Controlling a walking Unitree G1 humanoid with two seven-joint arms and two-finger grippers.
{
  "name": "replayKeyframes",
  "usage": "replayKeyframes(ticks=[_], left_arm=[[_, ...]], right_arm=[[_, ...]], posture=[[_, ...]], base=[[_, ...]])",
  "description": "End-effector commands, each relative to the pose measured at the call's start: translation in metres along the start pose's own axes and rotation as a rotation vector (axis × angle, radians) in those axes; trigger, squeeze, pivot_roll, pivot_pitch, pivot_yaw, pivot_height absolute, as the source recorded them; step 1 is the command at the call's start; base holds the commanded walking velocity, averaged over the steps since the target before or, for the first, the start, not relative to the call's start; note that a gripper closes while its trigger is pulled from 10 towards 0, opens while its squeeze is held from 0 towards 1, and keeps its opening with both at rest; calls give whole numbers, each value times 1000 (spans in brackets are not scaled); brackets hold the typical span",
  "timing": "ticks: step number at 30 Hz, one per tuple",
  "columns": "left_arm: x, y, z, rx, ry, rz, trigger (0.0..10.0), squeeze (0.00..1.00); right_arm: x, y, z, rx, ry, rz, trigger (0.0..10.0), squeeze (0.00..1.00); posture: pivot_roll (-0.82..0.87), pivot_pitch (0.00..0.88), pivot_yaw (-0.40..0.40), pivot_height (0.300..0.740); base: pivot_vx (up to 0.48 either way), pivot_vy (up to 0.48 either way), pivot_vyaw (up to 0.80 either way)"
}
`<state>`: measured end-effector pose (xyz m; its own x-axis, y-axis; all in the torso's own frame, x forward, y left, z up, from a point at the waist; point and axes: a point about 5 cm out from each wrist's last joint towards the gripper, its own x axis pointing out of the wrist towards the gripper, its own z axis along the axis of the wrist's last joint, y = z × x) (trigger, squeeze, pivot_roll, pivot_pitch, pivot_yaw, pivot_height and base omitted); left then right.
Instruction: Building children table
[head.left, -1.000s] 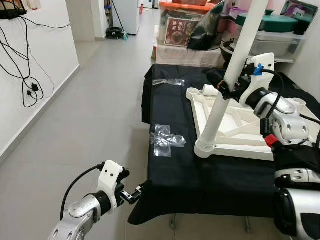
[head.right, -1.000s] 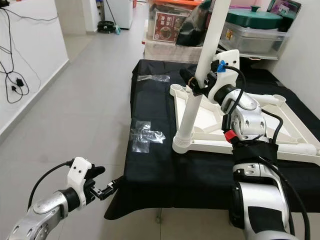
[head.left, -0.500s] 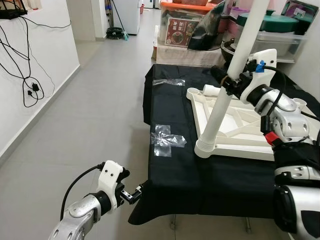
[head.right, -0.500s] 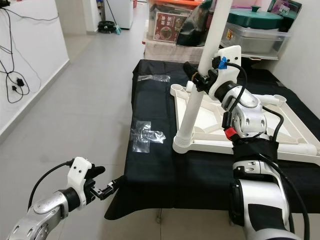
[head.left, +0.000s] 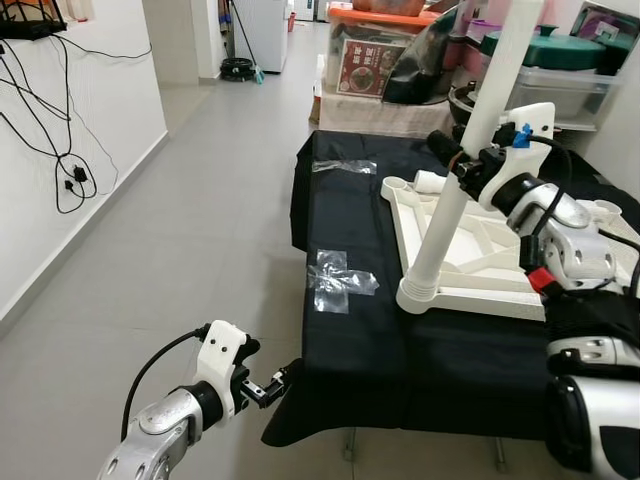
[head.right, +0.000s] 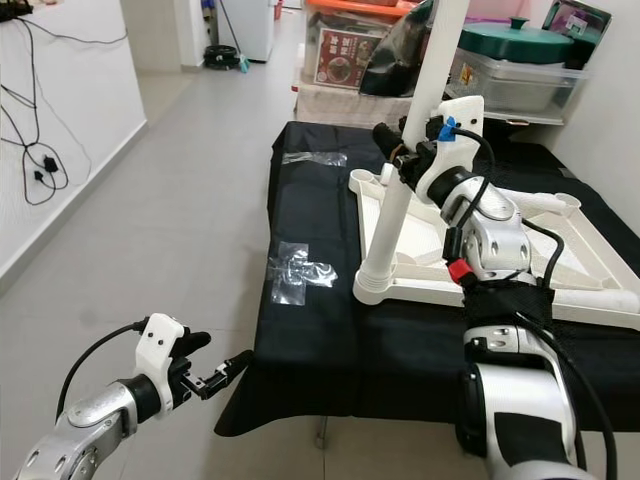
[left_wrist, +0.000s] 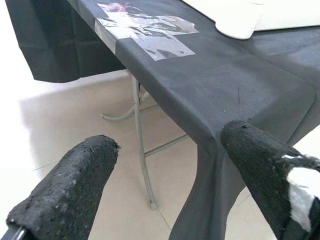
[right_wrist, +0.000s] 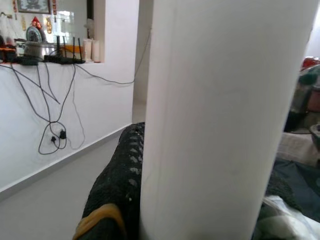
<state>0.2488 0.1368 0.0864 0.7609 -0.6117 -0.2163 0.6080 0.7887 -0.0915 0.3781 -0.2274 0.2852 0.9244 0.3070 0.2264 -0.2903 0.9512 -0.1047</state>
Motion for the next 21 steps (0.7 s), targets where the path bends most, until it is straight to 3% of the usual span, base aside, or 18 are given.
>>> replayKeyframes(ticks=[1, 8, 13, 17, 21], left_arm=[[1, -1, -1, 9, 5, 0, 10000, 0], [3, 0, -1, 12, 3, 2, 10000, 0], [4, 0, 0, 13, 2, 5, 10000, 0], [4, -1, -1, 7, -3, 14, 10000, 0], [6, -2, 0, 3, -8, 18, 10000, 0]], right_arm=[[-7, -8, -10, -23, 49, -61, 0, 0], [-24, -3, -48, 68, 160, -224, 0, 0], [-29, 0, -58, 69, 192, -285, 0, 0], [-40, 16, -90, 68, 297, -587, 0, 0], [-37, 30, -95, 113, 315, -681, 0, 0]], posture=[[-29, 0, -93, 740], [-34, 0, -96, 740], [-33, 0, -98, 740], [-35, 0, -108, 740], [-30, 0, -120, 740]], base=[[0, 0, 0], [0, 0, 0], [0, 0, 0], [0, 0, 0], [0, 0, 0]])
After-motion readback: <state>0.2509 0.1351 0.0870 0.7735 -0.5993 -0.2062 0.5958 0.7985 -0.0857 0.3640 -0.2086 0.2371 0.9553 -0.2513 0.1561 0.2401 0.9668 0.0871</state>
